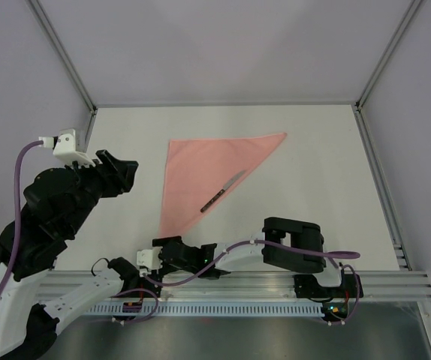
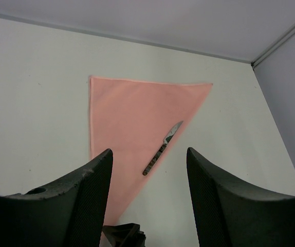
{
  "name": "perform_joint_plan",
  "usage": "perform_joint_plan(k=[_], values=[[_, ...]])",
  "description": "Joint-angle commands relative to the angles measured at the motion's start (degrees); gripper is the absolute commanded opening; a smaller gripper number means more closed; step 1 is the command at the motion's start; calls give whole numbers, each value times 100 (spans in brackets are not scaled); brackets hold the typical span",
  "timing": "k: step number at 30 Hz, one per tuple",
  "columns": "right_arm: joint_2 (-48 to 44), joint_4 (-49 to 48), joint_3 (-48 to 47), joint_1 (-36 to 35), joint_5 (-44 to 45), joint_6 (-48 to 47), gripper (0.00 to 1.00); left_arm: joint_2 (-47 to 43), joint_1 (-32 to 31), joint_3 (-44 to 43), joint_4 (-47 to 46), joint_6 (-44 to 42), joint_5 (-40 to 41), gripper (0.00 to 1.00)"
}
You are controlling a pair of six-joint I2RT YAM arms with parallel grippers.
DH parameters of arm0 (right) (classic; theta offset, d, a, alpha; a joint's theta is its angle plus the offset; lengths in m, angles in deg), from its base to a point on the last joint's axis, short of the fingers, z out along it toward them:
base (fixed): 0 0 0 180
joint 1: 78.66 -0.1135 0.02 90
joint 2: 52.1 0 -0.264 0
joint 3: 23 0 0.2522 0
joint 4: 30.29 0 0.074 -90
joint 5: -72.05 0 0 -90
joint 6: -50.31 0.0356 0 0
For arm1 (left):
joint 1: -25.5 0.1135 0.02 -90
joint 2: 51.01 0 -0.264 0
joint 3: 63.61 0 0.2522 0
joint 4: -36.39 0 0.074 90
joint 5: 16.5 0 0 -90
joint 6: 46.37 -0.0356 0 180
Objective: Fold the napkin, place the utensils inside, and roll it up
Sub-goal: Fold the napkin at the center of the board.
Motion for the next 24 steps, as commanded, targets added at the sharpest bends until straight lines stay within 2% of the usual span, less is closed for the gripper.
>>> perform_joint_plan(k=[1, 9, 16, 24], values=[[171, -350, -234, -76, 94, -37, 66, -16, -2, 56, 113, 149, 116, 64], [356, -421, -286, -85, 156, -133, 52, -34, 6, 108, 122, 123, 99, 64], [330, -289, -366, -85, 129, -142, 28, 19, -3, 144, 113, 123, 72, 63], [250, -113, -506, -85, 130, -177, 15, 54, 6, 179, 87, 140, 55, 63]])
